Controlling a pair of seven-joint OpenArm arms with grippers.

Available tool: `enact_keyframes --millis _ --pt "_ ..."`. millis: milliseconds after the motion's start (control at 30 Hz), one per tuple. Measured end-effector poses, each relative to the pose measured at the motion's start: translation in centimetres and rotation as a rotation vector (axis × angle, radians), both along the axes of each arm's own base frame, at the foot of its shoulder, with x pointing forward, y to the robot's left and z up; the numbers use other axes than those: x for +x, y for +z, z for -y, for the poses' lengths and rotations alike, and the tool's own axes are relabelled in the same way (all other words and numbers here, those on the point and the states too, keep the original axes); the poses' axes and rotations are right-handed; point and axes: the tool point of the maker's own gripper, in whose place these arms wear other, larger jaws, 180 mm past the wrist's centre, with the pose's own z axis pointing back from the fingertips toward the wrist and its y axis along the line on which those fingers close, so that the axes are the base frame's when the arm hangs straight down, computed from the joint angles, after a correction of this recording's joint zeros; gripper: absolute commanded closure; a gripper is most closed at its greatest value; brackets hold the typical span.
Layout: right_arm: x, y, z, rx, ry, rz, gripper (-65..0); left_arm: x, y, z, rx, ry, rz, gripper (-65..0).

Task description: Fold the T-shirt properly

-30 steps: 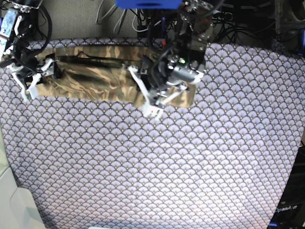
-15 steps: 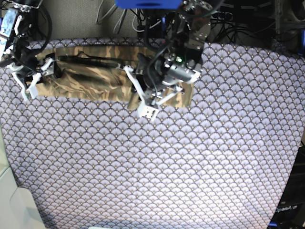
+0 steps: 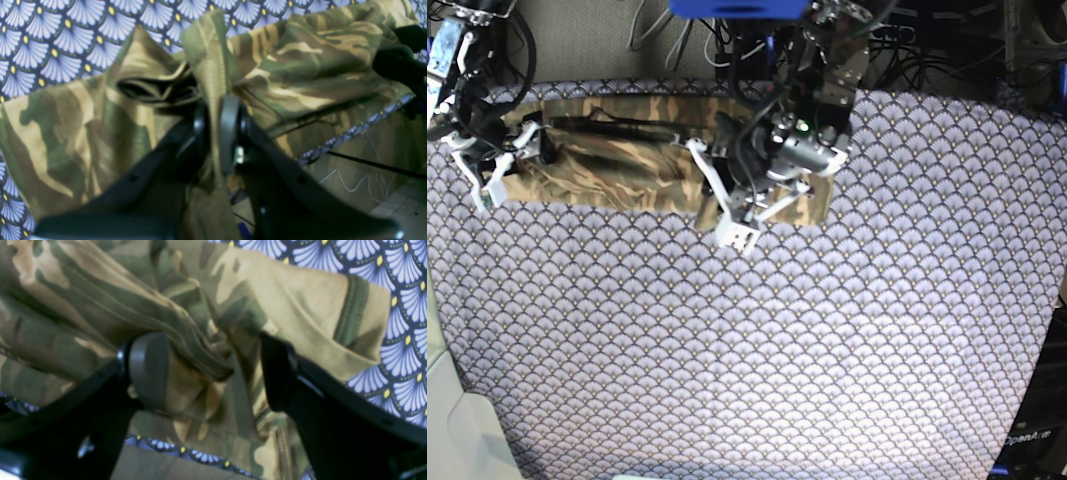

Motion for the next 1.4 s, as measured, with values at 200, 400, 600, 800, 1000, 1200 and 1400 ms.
enact_keyframes --millis 200,400,600,800,1000,1200,1400 --pt "0.0 0.0 0.0 0.000 0.000 -0.001 -44.1 -0.1 0.9 1.4 -0.074 -0.027 -0.003 0.0" --pt "0.0 0.0 0.0 0.000 0.000 0.000 -44.1 0.2 1.2 1.5 -0.081 -0.022 0.014 0.0" --pt "0.0 0.0 0.0 0.000 0.000 0.000 -44.1 0.3 1.2 1.6 -0.082 -0.024 0.016 0.0" --pt "0.0 0.0 0.0 0.000 0.000 0.000 -44.1 -0.2 1.3 2.2 -0.084 -0.046 0.017 -27.0" --pt "0.0 0.0 0.0 0.000 0.000 0.000 -44.1 -0.8 3.9 5.2 -0.200 -0.114 0.081 -33.9" --pt "0.0 0.0 0.0 0.000 0.000 0.000 -44.1 -0.6 4.5 4.7 -0.286 -0.114 0.101 -33.9" --pt "0.0 0.0 0.0 -0.001 0.000 0.000 -44.1 0.5 1.8 -1.0 -0.223 0.025 0.067 -33.7"
